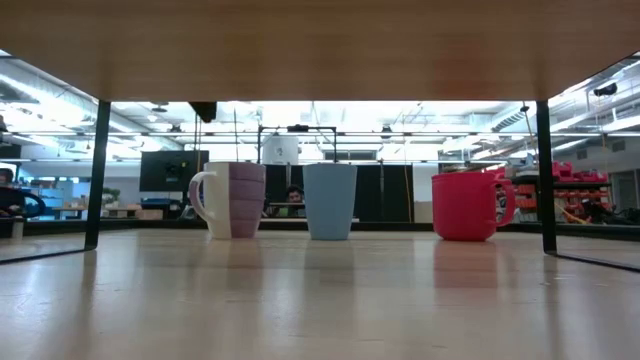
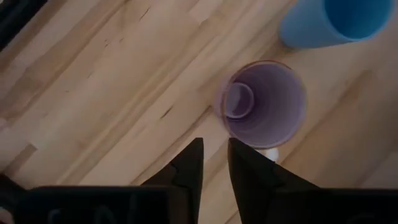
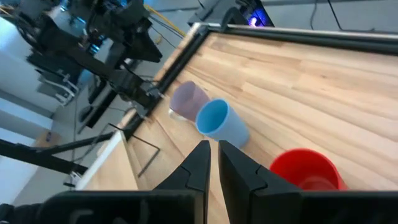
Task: Stack small to large cups/mugs on shelf
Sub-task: Put the purple mug on the shelf
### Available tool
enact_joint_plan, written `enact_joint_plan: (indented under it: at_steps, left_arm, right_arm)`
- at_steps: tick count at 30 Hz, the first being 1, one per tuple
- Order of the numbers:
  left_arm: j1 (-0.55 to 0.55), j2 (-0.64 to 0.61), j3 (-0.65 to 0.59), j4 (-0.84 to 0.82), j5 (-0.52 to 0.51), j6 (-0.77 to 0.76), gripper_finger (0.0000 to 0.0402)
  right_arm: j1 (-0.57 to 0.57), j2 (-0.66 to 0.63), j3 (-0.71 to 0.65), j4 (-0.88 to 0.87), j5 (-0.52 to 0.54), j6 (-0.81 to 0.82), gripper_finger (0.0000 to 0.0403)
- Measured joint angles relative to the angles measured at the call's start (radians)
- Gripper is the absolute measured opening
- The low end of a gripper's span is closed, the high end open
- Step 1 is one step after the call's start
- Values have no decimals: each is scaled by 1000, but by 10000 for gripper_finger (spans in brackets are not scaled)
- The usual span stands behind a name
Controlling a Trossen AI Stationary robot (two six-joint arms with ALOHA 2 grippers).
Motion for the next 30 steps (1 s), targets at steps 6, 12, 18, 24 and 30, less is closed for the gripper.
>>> enact_joint_plan:
  at_steps: [6, 12, 18, 24, 30]
  left_arm:
    - [-36, 75, 0, 41, -2, -24, 118]
    - [-74, 142, 0, 87, 1, -44, 145]
    - [-74, 203, 0, 88, -9, -45, 158]
    - [-72, 244, 0, 100, -23, -45, 152]
    - [-71, 273, -1, 122, -28, -44, 151]
  right_arm:
    - [0, 23, 0, -24, 0, -18, 49]
    - [0, 46, 0, -25, 0, -36, 75]
    - [0, 50, 0, -27, 0, -62, 84]
    - [0, 50, 0, -67, 0, -82, 84]
    - [0, 50, 0, -71, 1, -82, 83]
